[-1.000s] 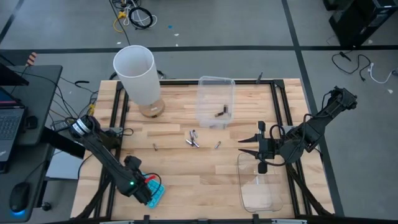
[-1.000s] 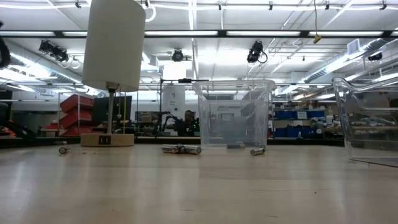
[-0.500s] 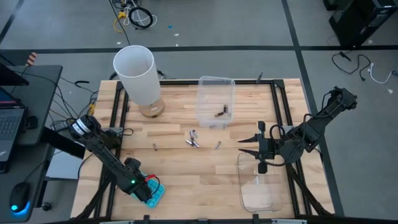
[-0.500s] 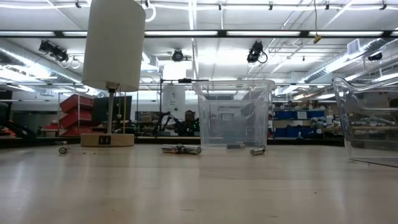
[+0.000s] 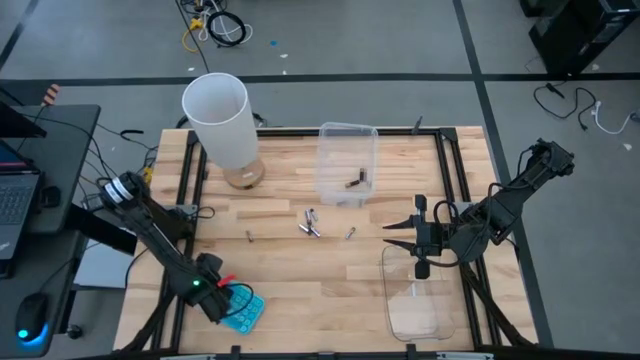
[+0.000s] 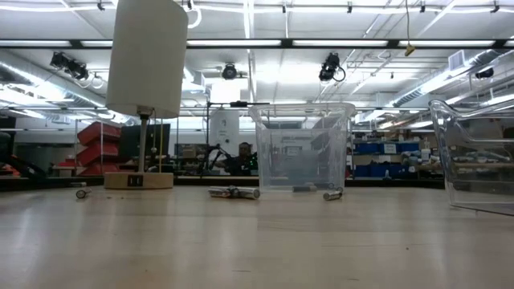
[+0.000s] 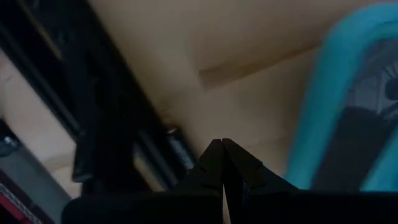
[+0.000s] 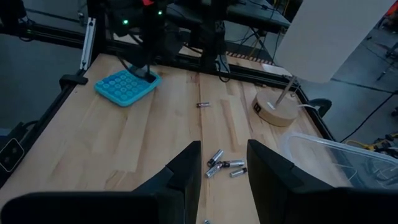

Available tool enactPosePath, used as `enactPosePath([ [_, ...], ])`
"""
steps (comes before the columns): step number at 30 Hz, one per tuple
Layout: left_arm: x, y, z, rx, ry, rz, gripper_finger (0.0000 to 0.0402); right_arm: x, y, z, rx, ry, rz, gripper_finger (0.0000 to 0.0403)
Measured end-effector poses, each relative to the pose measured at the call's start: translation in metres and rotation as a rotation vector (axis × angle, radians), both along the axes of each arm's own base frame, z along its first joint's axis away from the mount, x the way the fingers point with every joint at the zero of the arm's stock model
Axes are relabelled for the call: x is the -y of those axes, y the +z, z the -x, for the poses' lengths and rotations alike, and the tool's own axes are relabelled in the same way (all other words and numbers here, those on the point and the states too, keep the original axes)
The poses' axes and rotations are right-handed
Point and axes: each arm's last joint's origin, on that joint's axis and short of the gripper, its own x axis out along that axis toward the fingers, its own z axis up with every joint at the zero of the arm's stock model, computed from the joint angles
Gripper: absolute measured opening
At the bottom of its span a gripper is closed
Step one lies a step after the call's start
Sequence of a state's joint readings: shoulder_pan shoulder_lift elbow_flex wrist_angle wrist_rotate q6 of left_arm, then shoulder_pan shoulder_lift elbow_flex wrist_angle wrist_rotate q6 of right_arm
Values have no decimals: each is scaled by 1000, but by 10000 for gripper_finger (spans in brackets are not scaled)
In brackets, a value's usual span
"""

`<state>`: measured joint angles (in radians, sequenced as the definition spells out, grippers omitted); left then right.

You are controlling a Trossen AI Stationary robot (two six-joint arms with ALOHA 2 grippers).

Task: Sort batteries
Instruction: Put the brown battery into the top transparent bin

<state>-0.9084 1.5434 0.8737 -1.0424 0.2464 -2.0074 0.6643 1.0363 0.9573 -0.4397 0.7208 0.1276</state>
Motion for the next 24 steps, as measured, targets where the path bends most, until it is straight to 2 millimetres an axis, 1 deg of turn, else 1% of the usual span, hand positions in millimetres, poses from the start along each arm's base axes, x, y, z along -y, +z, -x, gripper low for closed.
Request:
enactPosePath([
  [2,-2,1,5,4,10,5,0,0,0,0,0,0,0,115],
  [7,-3,-1,10,39,39,46,0,0,0,0,0,0,0,115],
  [12,-2,-5,18,-41,67,75,0,0,0,0,0,0,0,115],
  [17,1,-5,20,-32,74,86,0,1,0,0,0,-3,0,115],
  [24,5,-5,25,-72,109,85,0,4,0,-2,0,-21,1,115],
])
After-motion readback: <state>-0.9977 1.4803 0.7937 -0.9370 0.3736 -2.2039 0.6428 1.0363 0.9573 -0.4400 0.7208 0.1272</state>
